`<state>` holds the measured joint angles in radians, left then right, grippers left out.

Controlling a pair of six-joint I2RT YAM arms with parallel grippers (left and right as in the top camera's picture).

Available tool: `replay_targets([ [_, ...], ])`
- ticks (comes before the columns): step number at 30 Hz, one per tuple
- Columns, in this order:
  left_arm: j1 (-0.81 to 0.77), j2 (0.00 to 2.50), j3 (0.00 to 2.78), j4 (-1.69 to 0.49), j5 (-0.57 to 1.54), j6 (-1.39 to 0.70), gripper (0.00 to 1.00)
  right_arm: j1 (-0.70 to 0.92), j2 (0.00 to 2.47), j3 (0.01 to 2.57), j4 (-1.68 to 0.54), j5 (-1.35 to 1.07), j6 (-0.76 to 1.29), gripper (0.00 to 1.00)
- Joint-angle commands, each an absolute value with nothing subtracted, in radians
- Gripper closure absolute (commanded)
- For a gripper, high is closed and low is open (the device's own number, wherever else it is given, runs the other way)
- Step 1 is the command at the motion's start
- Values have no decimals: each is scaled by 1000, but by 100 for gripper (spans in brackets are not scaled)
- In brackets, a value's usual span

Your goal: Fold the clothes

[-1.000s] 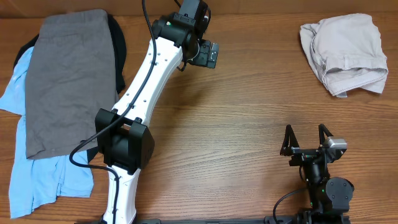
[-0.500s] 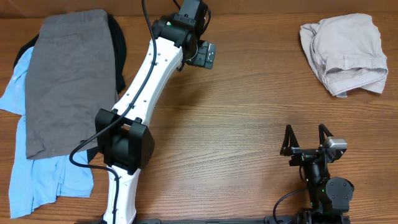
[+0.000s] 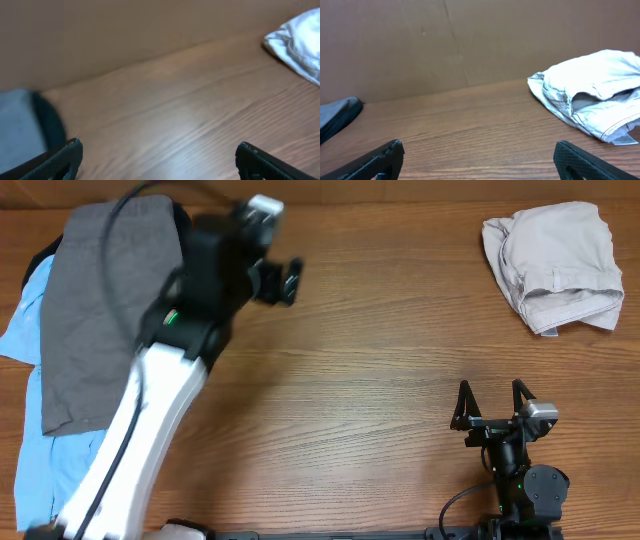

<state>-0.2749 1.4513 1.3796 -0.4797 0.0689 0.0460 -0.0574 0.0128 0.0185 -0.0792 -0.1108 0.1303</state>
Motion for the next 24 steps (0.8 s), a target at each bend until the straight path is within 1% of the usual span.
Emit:
replay_targets([
  [1, -194, 1280, 1147, -440, 106, 35, 0, -55, 3, 8, -74, -98, 130, 0],
  [4, -120, 1151, 985, -366, 124, -28, 0, -55, 3, 8, -74, -97, 130, 0],
  [7, -49, 995, 797, -250, 160, -33, 0, -55, 3, 8, -74, -98, 130, 0],
  [13, -4, 690, 450, 5, 154, -22, 0, -55, 3, 8, -74, -97, 130, 0],
  [15, 15, 593, 356, 51, 154, -22, 0, -55, 3, 8, -74, -98, 130, 0],
  [24, 68, 249, 137, 60, 152, -22, 0, -55, 3, 8, -74, -97, 130, 0],
])
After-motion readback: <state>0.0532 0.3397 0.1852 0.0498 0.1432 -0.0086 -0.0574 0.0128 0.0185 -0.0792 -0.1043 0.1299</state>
